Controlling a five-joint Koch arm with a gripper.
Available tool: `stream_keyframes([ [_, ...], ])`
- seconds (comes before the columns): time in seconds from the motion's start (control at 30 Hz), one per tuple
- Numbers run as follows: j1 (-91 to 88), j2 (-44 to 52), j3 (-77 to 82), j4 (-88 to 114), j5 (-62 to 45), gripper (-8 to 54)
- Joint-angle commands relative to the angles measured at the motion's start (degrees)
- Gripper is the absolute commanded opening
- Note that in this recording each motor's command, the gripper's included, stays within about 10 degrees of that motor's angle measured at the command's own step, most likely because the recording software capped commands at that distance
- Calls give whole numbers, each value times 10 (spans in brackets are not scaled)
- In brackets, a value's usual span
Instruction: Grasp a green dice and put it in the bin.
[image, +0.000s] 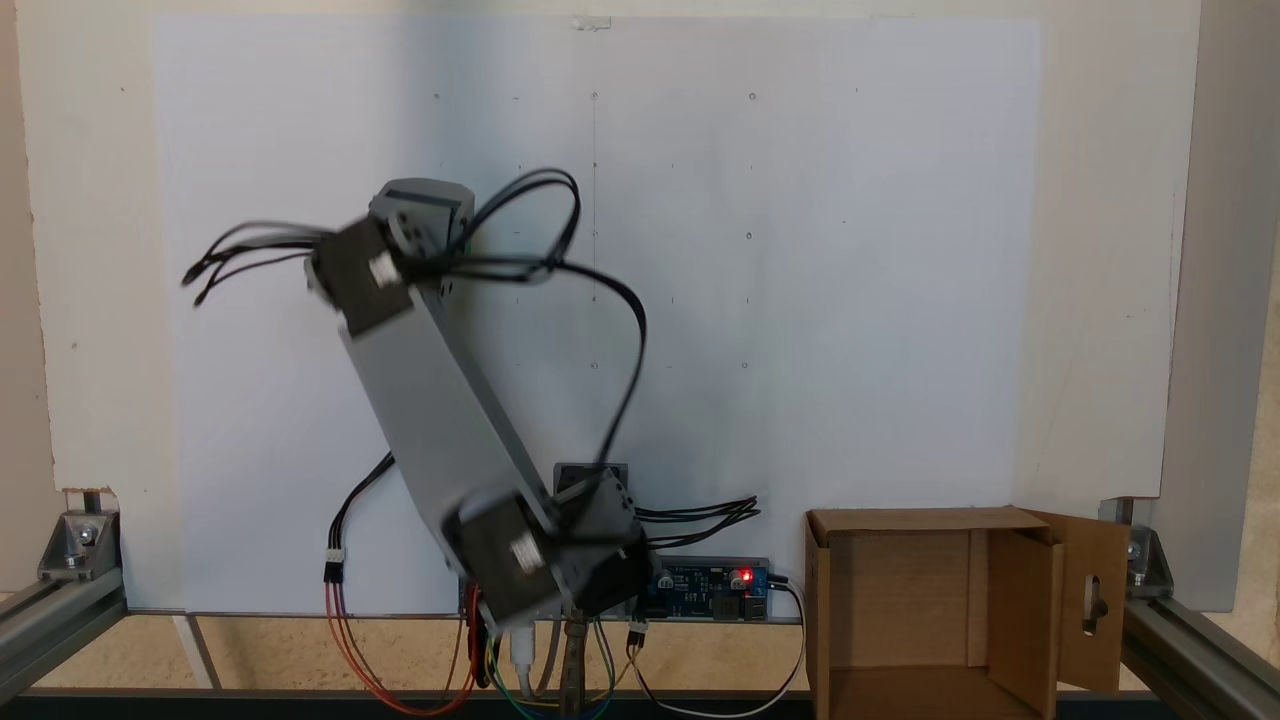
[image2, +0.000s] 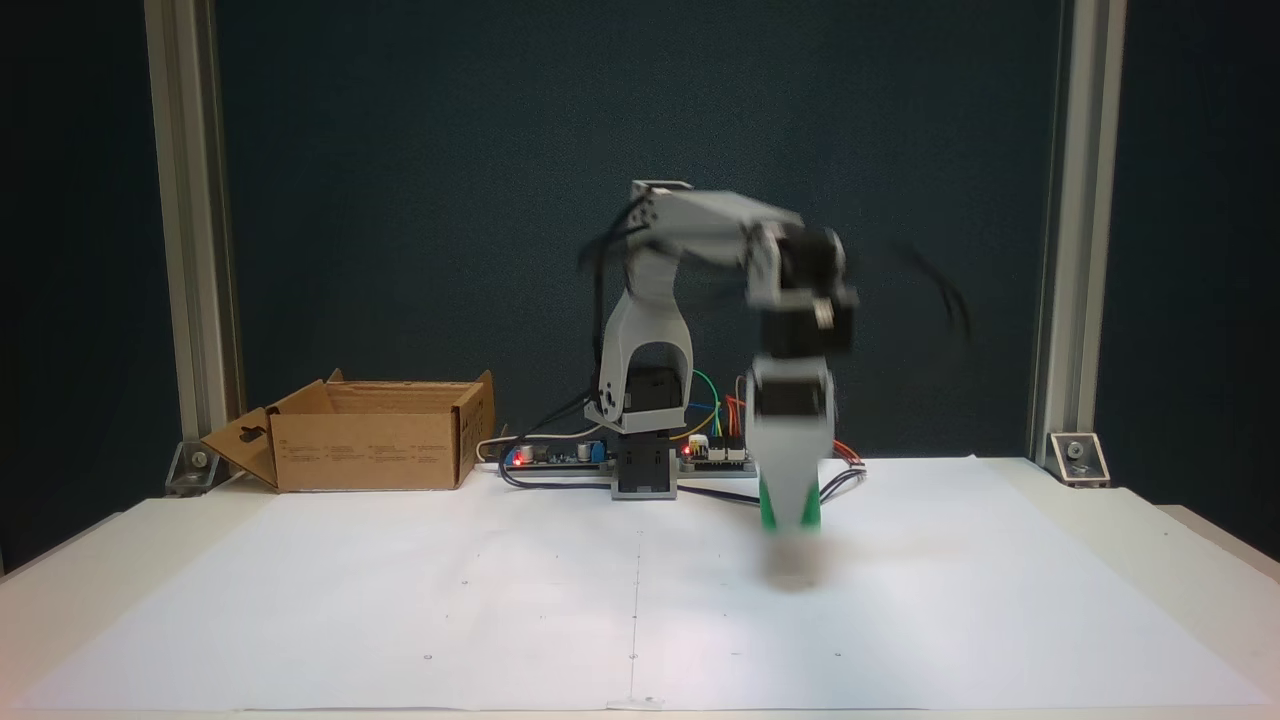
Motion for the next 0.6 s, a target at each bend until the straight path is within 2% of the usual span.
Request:
stream_keyframes([
  [0.0,10,93,-11,19,39,116],
  [0.1,35,179,-11,28,39,116],
  [0.2,95,222,-11,25,9,116],
  [0.57,526,232,-11,-32,-212,116],
])
